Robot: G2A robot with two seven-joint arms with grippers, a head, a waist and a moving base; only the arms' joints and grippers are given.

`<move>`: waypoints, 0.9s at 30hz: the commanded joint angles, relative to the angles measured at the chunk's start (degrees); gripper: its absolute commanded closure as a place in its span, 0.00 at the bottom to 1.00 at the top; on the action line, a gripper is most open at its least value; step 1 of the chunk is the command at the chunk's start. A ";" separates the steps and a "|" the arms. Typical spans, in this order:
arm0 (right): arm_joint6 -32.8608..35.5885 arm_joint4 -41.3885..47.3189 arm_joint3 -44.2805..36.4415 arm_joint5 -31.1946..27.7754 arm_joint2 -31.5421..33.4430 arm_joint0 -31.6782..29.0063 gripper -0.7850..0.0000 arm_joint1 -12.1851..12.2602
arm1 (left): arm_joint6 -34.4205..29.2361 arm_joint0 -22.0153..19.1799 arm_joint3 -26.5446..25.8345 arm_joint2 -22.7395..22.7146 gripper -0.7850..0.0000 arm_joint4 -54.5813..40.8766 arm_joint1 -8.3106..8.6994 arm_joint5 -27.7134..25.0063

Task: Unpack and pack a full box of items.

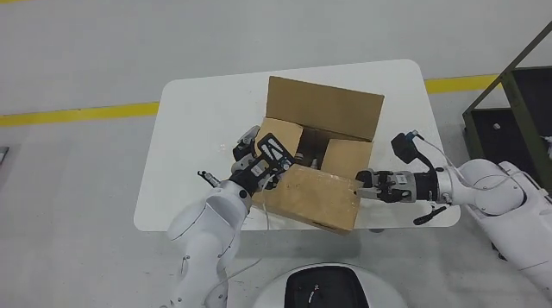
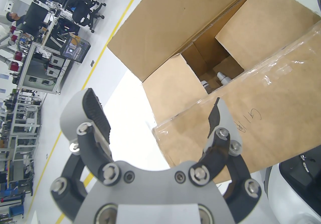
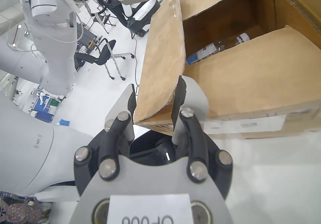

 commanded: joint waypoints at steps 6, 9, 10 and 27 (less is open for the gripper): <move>0.14 0.54 1.20 0.14 0.81 0.40 0.57 0.73 | 0.00 0.00 0.00 0.00 0.00 0.00 0.00 0.00; 0.57 0.43 0.78 0.58 -0.01 0.68 0.58 0.93 | 0.00 0.00 0.00 0.00 0.00 0.00 0.00 0.00; 0.72 0.42 0.60 0.72 -0.49 0.84 0.58 0.97 | 0.00 0.00 0.00 0.00 0.00 0.00 0.00 0.00; -0.12 0.26 0.38 -0.12 -7.29 3.84 1.00 1.30 | 0.00 0.00 0.00 0.00 0.00 0.00 0.00 0.00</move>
